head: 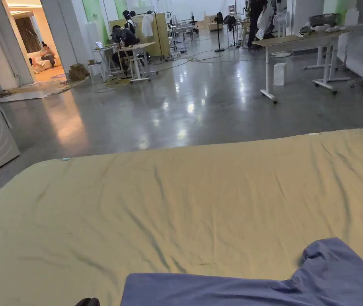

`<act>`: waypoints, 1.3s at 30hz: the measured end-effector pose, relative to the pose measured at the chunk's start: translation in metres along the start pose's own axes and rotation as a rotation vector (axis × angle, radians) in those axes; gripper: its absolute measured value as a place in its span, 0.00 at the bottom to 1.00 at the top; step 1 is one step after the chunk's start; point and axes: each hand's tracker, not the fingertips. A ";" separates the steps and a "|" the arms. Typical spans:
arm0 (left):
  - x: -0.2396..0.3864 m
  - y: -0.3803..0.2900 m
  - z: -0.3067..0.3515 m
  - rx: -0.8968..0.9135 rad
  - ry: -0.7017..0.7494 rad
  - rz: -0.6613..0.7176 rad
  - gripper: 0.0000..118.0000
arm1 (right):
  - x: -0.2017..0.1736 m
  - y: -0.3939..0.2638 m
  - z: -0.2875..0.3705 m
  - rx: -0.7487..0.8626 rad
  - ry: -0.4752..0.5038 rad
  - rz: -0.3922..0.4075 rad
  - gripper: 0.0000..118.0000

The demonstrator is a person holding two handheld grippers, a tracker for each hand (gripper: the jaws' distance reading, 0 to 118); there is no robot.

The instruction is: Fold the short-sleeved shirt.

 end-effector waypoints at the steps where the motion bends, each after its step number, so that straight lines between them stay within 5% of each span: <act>1: -0.004 -0.002 -0.020 -0.026 0.029 0.005 0.23 | 0.002 -0.004 -0.003 -0.016 0.003 -0.014 0.00; 3: -0.014 -0.006 -0.067 -0.099 0.010 -0.011 0.49 | 0.005 -0.011 -0.009 -0.056 -0.008 -0.031 0.00; 4: -0.019 -0.005 -0.092 -0.141 0.004 0.001 0.54 | 0.006 -0.013 -0.012 -0.064 -0.014 -0.030 0.00; 12: -0.037 -0.031 -0.283 -0.489 0.003 -0.054 0.54 | 0.019 -0.040 -0.030 -0.174 -0.060 -0.092 0.00; 20: -0.033 -0.063 -0.355 -0.653 0.015 -0.121 0.53 | 0.028 -0.059 -0.037 -0.270 -0.091 -0.136 0.00; 23: -0.031 -0.071 -0.361 -0.685 0.010 -0.131 0.51 | 0.028 -0.066 -0.038 -0.295 -0.106 -0.086 0.00; 27: -0.034 -0.068 -0.357 -0.682 0.012 -0.080 0.46 | 0.031 -0.073 -0.038 -0.299 -0.091 -0.132 0.00; 31: -0.034 -0.065 -0.359 -0.687 -0.004 -0.006 0.07 | 0.029 -0.076 -0.044 -0.310 -0.079 -0.134 0.00; 39: -0.045 -0.067 -0.385 -0.787 0.008 0.128 0.06 | 0.052 -0.069 -0.092 -0.321 -0.041 -0.143 0.02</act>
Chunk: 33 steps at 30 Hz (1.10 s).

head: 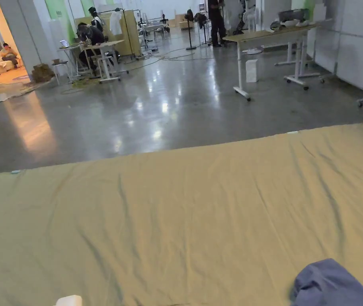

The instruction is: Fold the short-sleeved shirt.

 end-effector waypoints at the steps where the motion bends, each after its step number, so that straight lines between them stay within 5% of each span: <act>1: 0.000 0.001 0.000 -0.006 0.000 0.001 0.06 | 0.007 0.012 -0.013 -0.012 0.000 -0.009 0.14; 3: 0.002 0.002 0.000 -0.021 -0.001 -0.006 0.06 | 0.024 0.038 -0.040 -0.025 0.013 -0.025 0.48; 4: 0.001 0.005 0.000 -0.030 -0.003 -0.003 0.05 | 0.034 0.052 -0.053 -0.020 0.014 -0.038 0.54; 7: -0.002 0.011 -0.003 -0.062 -0.014 0.030 0.05 | 0.063 0.095 -0.096 -0.106 0.058 -0.080 0.54; 15: 0.006 0.012 -0.001 -0.091 -0.009 0.014 0.05 | 0.106 0.159 -0.224 -0.246 -0.094 0.064 0.58; 23: 0.027 0.011 0.003 -0.102 0.049 -0.042 0.05 | 0.117 0.164 -0.315 -0.367 -0.111 -0.025 0.58; 27: 0.022 0.011 0.003 -0.092 0.044 -0.038 0.05 | 0.106 0.150 -0.312 -0.375 -0.134 0.059 0.53; 33: 0.017 0.010 0.004 -0.073 0.031 -0.032 0.05 | 0.108 0.155 -0.305 -0.380 -0.068 0.096 0.01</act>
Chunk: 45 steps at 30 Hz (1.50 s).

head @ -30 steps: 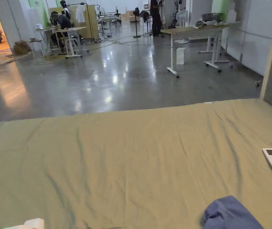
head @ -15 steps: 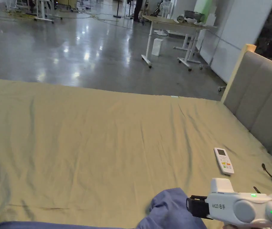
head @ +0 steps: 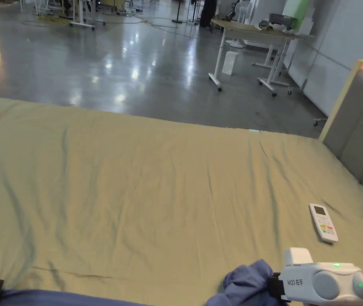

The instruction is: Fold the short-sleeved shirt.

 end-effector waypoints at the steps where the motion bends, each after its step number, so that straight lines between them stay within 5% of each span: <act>1: -0.001 -0.001 0.002 0.006 -0.004 -0.015 0.05 | -0.001 0.000 0.003 0.006 0.005 0.004 0.01; 8: -0.040 -0.040 0.067 0.289 -0.217 0.122 0.05 | 0.008 -0.019 0.077 0.201 0.107 -0.058 0.01; 18: -0.074 -0.184 0.224 0.465 -0.306 0.022 0.05 | 0.028 -0.149 0.246 0.419 0.115 -0.174 0.01; 24: -0.069 -0.263 0.215 0.421 -0.302 0.057 0.05 | 0.006 -0.243 0.268 0.350 0.092 -0.228 0.01; 32: -0.086 -0.294 0.159 0.344 -0.270 0.155 0.06 | 0.006 -0.284 0.219 0.235 0.047 -0.272 0.02; 33: -0.089 -0.294 0.156 0.344 -0.279 0.161 0.14 | 0.006 -0.285 0.215 0.236 0.040 -0.272 0.10; 35: -0.086 -0.300 0.155 0.329 -0.262 0.163 0.53 | 0.007 -0.286 0.214 0.233 -0.011 -0.253 0.56; 36: -0.087 -0.303 0.156 0.341 -0.225 0.152 0.65 | 0.008 -0.285 0.214 0.222 -0.016 -0.255 0.62; 41: -0.099 -0.310 0.216 0.523 -0.211 0.167 0.67 | 0.023 -0.283 0.267 0.369 -0.033 -0.315 0.59; 45: -0.076 -0.314 0.311 0.799 -0.085 0.044 0.67 | -0.003 -0.273 0.350 0.585 -0.052 -0.315 0.59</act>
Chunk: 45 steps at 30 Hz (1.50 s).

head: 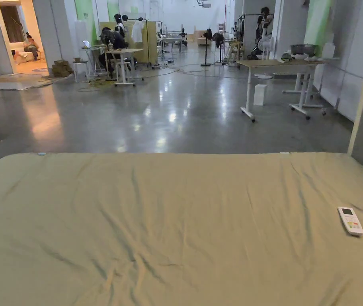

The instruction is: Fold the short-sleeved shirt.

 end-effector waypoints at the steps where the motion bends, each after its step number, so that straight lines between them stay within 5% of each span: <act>1: 0.015 0.012 0.016 0.065 0.026 -0.039 0.67 | -0.013 0.008 0.015 0.046 0.031 0.010 0.59; 6: 0.084 0.031 0.063 0.309 0.095 -0.162 0.67 | -0.085 0.024 0.055 0.251 0.067 0.140 0.60; 8: 0.103 0.029 0.063 0.316 0.103 -0.179 0.67 | -0.112 0.027 0.055 0.301 0.054 0.240 0.60; 12: 0.124 0.021 0.059 0.304 0.106 -0.220 0.67 | -0.139 0.018 0.044 0.284 0.127 0.295 0.59; 15: 0.130 0.016 0.055 0.268 0.061 -0.247 0.62 | -0.150 0.011 0.043 0.284 0.166 0.315 0.38; 19: 0.136 0.006 0.055 0.227 0.007 -0.262 0.18 | -0.158 0.002 0.039 0.229 0.189 0.308 0.10; 22: 0.137 0.001 0.052 0.196 0.004 -0.325 0.10 | -0.161 -0.003 0.037 0.206 0.173 0.317 0.01; 26: 0.129 -0.001 0.050 0.157 -0.006 -0.316 0.00 | -0.160 -0.007 0.037 0.174 0.181 0.318 0.00; 39: 0.114 0.001 0.049 0.131 -0.023 -0.293 0.00 | -0.162 -0.010 0.036 0.159 0.181 0.327 0.00; 45: 0.056 0.009 0.026 -0.004 -0.136 -0.011 0.00 | -0.156 -0.023 0.033 0.109 0.195 0.298 0.00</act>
